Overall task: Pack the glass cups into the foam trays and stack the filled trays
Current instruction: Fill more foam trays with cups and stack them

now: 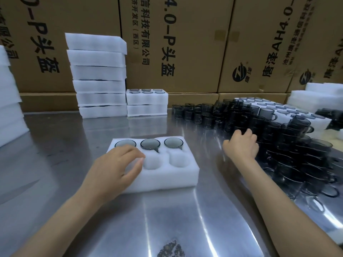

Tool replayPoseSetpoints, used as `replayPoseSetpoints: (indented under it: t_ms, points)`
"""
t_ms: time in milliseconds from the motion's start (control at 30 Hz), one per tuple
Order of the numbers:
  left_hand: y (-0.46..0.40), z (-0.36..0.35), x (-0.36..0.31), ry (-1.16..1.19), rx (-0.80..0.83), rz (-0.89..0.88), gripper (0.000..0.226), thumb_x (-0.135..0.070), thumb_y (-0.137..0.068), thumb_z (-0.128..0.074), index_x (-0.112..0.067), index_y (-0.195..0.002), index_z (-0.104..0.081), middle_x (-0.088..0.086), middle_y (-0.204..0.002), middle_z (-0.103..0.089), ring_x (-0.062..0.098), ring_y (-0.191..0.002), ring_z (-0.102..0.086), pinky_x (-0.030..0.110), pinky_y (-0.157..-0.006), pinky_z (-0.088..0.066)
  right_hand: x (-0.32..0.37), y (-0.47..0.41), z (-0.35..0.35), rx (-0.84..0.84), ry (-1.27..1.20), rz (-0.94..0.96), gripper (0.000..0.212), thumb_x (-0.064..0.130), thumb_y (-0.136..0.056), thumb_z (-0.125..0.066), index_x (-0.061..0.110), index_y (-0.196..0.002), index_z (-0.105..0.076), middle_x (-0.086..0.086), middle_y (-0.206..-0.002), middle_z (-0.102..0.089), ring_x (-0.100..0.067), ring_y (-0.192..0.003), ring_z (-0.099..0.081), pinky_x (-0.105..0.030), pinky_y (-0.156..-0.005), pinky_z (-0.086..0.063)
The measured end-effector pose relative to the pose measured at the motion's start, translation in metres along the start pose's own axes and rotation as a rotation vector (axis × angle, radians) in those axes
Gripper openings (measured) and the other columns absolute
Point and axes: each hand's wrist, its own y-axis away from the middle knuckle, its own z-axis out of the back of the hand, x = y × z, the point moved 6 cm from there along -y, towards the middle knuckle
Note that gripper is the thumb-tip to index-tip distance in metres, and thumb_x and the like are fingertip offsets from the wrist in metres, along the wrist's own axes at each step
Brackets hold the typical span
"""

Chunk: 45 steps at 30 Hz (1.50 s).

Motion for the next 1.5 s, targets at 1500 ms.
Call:
replayPoseSetpoints:
  t_ms: [1500]
  points:
    - [0.033,0.023,0.048,0.632,-0.179,0.276,0.053,-0.057,-0.07,-0.052,-0.034,-0.118,-0.055,-0.018,-0.121,-0.057,-0.001,-0.113,-0.051,0.012,-0.091,-0.037,0.16,0.143,0.068,0.11,-0.905,0.904,0.018,0.011,-0.085,-0.066,0.018,-0.102,-0.07,0.009,-0.088,-0.055,-0.01,-0.076,-0.058,-0.027,-0.068,-0.045]
